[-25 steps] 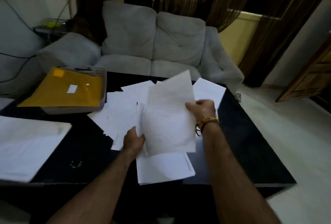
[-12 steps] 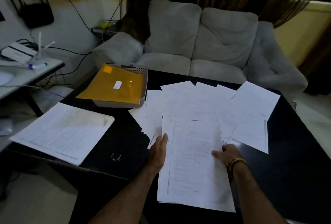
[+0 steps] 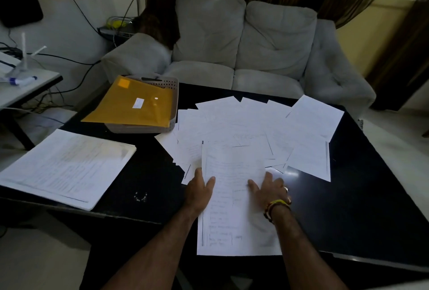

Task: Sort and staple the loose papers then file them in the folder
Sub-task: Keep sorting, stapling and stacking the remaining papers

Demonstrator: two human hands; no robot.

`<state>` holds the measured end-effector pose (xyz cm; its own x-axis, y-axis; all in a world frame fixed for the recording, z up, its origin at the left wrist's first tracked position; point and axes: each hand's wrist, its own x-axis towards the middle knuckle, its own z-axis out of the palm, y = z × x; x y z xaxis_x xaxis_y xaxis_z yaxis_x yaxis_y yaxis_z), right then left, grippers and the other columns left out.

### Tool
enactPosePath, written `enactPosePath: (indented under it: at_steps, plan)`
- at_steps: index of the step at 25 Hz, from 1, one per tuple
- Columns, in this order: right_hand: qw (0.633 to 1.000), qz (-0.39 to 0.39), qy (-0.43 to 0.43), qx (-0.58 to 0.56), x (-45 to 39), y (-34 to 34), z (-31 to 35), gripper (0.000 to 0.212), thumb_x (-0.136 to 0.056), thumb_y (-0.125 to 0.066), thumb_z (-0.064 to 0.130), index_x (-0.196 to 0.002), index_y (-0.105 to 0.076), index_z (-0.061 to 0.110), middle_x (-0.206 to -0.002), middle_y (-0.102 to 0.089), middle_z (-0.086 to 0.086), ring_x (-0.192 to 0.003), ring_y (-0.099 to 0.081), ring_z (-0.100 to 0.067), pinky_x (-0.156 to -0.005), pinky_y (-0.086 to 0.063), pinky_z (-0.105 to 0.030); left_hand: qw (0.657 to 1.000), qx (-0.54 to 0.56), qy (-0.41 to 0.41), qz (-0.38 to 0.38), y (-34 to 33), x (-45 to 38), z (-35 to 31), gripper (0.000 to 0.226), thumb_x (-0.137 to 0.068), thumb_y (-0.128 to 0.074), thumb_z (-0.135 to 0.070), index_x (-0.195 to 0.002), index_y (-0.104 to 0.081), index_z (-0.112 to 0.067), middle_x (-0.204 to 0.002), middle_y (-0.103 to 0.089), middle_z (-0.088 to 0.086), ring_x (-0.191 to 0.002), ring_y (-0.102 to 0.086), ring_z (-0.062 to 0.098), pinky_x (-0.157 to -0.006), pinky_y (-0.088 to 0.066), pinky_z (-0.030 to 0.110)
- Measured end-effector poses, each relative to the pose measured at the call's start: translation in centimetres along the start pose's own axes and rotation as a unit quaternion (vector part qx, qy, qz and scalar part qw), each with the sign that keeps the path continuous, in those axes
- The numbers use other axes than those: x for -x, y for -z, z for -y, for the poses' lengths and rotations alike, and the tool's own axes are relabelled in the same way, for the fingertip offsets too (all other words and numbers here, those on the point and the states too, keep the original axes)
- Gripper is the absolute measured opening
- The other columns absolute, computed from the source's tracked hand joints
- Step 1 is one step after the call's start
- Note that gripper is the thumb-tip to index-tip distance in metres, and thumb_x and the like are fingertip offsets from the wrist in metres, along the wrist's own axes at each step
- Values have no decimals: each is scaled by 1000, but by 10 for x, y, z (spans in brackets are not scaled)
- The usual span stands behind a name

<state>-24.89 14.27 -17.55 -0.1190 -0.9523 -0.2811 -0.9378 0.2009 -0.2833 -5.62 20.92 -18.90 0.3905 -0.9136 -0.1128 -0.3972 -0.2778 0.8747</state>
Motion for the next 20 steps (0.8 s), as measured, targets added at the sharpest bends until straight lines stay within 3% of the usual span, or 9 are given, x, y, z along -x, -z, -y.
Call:
enactPosePath:
  at_steps: [6, 9, 11, 13, 15, 20]
  plan:
    - [998, 31, -4, -50, -11, 5, -8, 61, -91, -41, 64, -141, -38, 29, -138, -41, -16, -127, -41, -39, -106, -35, -45, 1000, 17, -8, -22, -2, 8, -2, 28, -98, -50, -22, -123, -50, -10, -124, -62, 3, -111, -60, 20, -83, -44, 19]
    - [992, 31, 7, -118, -17, 12, -10, 43, -90, -54, 54, -114, -58, 18, -120, -57, -12, -118, -50, -35, -103, -38, -41, 996, 72, -5, -61, 0, 12, -5, 26, -97, -53, -19, -119, -57, -8, -121, -63, 1, -111, -60, 16, -84, -44, 17]
    - [984, 9, 2, -176, -22, 18, -8, 43, -85, -64, 49, -106, -63, 12, -115, -62, -12, -115, -54, -33, -103, -41, -43, 993, 89, -15, -80, 6, 9, -6, 25, -94, -57, -17, -116, -61, -5, -117, -64, 1, -108, -60, 16, -84, -44, 16]
    - [985, -63, -10, -160, -24, 25, 4, 50, -81, -67, 52, -116, -63, 16, -123, -59, -12, -117, -53, -33, -102, -43, -44, 991, 89, -25, -100, 16, -3, -6, 23, -89, -64, -16, -108, -65, -3, -110, -69, 5, -101, -64, 19, -78, -48, 17]
    - [983, -115, 21, -140, -29, 30, 27, 47, -81, -68, 52, -116, -64, 21, -123, -59, -10, -116, -54, -33, -99, -45, -42, 991, 46, -27, -123, 31, -20, 0, 20, -85, -67, -18, -99, -68, -4, -100, -72, 7, -93, -67, 22, -74, -49, 22]
    - [976, -116, 111, -150, -59, 18, 103, 45, -81, -70, 47, -115, -64, 18, -119, -61, -9, -115, -53, -30, -96, -46, -39, 985, -132, -44, -101, 48, -45, 32, 30, -86, -55, -43, -100, -60, -16, -97, -70, 3, -85, -66, 24, -72, -55, 33]
